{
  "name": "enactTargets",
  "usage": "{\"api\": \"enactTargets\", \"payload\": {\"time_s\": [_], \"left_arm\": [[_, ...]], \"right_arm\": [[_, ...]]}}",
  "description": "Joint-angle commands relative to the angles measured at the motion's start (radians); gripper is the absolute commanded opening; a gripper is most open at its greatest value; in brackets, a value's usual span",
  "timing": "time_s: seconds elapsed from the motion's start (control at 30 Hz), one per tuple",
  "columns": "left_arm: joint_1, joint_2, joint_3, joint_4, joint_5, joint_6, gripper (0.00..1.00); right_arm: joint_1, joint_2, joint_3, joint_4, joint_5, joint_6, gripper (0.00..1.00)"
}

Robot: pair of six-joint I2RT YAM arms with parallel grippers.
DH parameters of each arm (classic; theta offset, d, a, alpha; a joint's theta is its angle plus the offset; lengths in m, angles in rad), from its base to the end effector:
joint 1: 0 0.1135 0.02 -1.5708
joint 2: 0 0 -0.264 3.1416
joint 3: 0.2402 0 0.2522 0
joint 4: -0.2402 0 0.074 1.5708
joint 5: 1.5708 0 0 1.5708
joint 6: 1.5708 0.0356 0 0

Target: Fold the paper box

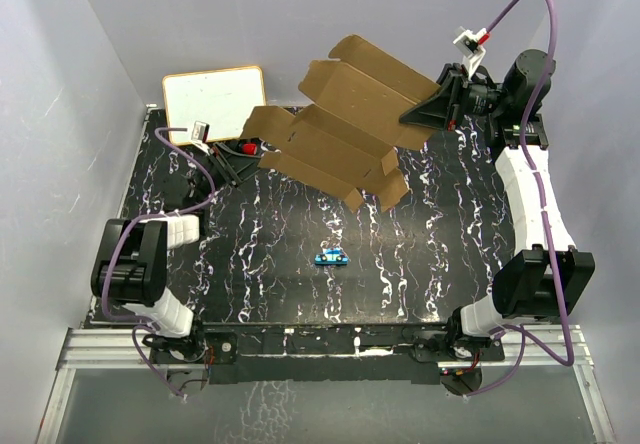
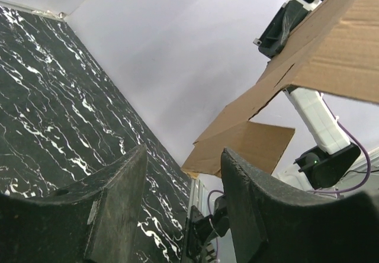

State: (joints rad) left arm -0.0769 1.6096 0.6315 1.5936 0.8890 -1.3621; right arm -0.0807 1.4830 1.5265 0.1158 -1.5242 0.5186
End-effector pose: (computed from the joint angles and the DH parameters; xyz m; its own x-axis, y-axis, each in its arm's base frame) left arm 0.2926 -0.0503 0.2633 -0.5465 -0.5762 -0.6077 0.7042 0.0767 -0.7059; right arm 0.3155 0.0102 0.4591 -0.3481 0.0513 -0.9361 -0.9289 0.1157 0.3518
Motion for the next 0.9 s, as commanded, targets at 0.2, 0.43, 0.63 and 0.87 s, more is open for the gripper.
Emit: {"api": "enactTargets", "payload": {"time_s": [0.2,0.43,0.63,0.87], "left_arm": [[-0.043,-0.101,-0.035,0.213,0.031,0.061,0.51],[-0.053,-0.118,-0.027,0.213,0.024,0.06,0.53],[-0.053,-0.148,-0.055,0.214,-0.031,0.061,0.58],[-0.062,-0.158,-0.029,0.213,-0.017,0.044,0.65]], "right_arm": [[-0.014,-0.006,-0.008,0.057,0.018,-0.007,0.08],[-0.019,-0.003,-0.016,0.056,0.023,-0.015,0.08],[-0.025,0.0,-0.019,0.057,0.022,-0.017,0.08],[-0.025,0.003,-0.026,0.056,0.027,-0.02,0.08]]}}
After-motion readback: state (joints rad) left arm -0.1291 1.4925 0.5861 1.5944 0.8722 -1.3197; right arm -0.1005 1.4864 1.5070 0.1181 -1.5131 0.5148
